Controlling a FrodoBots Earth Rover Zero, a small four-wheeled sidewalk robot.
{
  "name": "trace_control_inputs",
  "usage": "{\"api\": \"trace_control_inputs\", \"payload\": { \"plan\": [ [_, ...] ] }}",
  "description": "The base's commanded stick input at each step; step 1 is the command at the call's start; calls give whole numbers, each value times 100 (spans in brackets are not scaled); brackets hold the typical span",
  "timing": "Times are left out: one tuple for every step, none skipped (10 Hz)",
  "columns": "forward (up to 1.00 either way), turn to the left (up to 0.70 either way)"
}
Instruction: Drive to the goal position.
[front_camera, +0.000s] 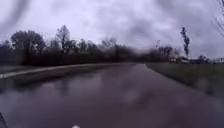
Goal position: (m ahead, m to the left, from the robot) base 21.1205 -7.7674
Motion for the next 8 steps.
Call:
{"api": "trace_control_inputs", "payload": {
  "plan": [
    [70, 0],
    [70, 0],
    [70, 0],
    [70, 0],
    [70, 0],
    [70, 0],
    [70, 0],
    [70, 0]
  ]
}}
